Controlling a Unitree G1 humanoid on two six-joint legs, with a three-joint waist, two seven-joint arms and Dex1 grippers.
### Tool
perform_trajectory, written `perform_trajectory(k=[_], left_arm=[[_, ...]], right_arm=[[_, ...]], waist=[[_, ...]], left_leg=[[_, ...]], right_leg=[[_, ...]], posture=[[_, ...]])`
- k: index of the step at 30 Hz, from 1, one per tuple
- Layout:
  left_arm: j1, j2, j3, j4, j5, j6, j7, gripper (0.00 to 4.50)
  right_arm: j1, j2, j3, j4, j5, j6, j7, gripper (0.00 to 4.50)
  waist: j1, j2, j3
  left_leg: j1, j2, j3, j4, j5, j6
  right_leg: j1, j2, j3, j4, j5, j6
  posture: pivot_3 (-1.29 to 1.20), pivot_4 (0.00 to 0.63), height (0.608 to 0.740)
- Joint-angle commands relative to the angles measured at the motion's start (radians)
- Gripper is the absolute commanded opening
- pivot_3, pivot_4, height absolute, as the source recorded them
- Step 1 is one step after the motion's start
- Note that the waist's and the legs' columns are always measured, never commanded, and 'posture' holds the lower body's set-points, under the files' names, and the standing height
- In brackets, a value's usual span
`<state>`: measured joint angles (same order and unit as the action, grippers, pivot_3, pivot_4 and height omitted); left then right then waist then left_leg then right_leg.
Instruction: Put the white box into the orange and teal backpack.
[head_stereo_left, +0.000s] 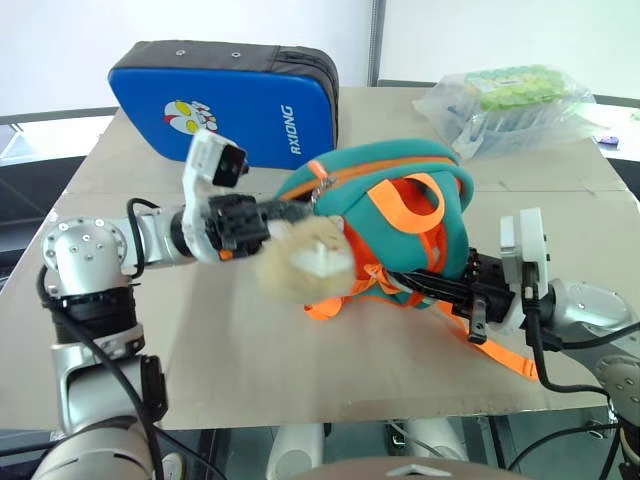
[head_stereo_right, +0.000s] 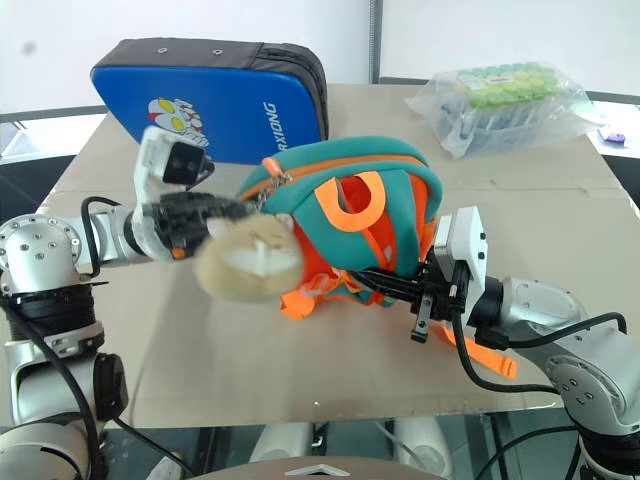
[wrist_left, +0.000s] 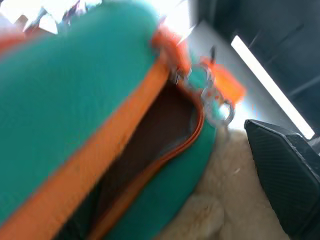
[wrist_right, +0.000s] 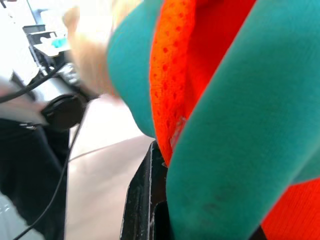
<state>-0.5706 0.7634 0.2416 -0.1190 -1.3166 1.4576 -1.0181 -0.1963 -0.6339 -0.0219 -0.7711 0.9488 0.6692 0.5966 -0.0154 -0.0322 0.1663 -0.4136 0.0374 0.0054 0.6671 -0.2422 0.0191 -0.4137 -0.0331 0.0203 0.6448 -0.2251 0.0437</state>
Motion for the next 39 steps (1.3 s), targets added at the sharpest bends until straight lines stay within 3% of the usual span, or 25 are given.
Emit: perform_trajectory(k=[1,5,11,18,23,25,33,39], left_arm=[[0.098,0.120,-0.098,-0.133,0.111,-0.107,-0.174,4.41],[0.188,0.234,-0.162,-0.147,0.196,-0.206,-0.325,4.41],[0.066,0.148,0.012,0.125,-0.019,-0.072,-0.212,4.41],[-0.110,-0.010,0.226,0.431,-0.325,-0.101,0.189,4.41],[-0.120,-0.077,0.273,0.442,-0.602,-0.190,0.473,4.41],[-0.086,-0.072,0.250,0.367,-0.653,-0.183,0.508,4.41],[0.178,0.008,0.121,0.007,-0.582,-0.056,0.415,4.41],[0.404,0.140,0.030,-0.167,-0.293,0.003,0.168,4.41]], right_arm=[[-0.041,0.017,0.009,0.009,-0.037,-0.028,-0.012,0.00],[-0.064,0.028,0.033,0.022,-0.059,-0.020,-0.007,0.00],[-0.085,0.037,0.056,0.031,-0.064,-0.007,0.009,0.00],[-0.085,0.025,0.056,0.039,-0.068,0.001,0.030,0.00],[-0.100,0.031,0.053,0.051,-0.070,0.006,0.023,0.00],[-0.109,0.035,0.053,0.059,-0.073,0.008,0.018,0.00],[-0.178,0.116,0.051,0.108,-0.101,0.004,-0.062,0.00],[-0.226,0.155,0.043,0.110,-0.061,0.030,-0.095,0.00]], waist=[[0.002,0.001,0.000],[0.005,0.001,0.000],[0.010,0.001,0.001],[0.010,0.000,0.001],[0.008,0.000,0.001],[0.007,0.000,0.001],[0.003,0.000,0.001],[0.003,0.002,0.001]], left_leg=[[0.000,0.000,0.001,0.000,0.000,0.000],[0.002,0.000,0.003,0.000,0.000,0.000],[0.000,0.001,0.005,0.001,0.000,0.000],[-0.002,0.000,0.002,0.001,0.000,0.000],[-0.002,0.000,-0.001,0.001,0.000,0.000],[-0.002,0.000,-0.001,0.002,0.000,0.000],[0.000,0.000,0.000,0.000,0.000,0.000],[0.001,0.000,0.002,0.000,0.000,0.000]], right_leg=[[0.000,0.000,0.001,0.000,0.000,-0.001],[0.000,-0.001,0.001,0.000,0.000,-0.001],[0.000,0.000,-0.001,0.000,-0.001,0.000],[0.000,0.000,-0.003,0.000,0.002,0.004],[0.000,-0.002,-0.002,0.000,0.002,0.004],[0.000,-0.002,-0.002,0.000,0.002,0.004],[0.000,-0.002,0.000,0.001,0.002,0.003],[0.000,-0.001,0.001,0.001,0.000,-0.001]], posture=[[0.00,0.150,0.740],[0.00,0.150,0.740],[0.00,0.150,0.740],[0.00,0.150,0.740],[0.00,0.150,0.740],[0.00,0.150,0.740],[0.00,0.150,0.740],[0.00,0.150,0.740]])
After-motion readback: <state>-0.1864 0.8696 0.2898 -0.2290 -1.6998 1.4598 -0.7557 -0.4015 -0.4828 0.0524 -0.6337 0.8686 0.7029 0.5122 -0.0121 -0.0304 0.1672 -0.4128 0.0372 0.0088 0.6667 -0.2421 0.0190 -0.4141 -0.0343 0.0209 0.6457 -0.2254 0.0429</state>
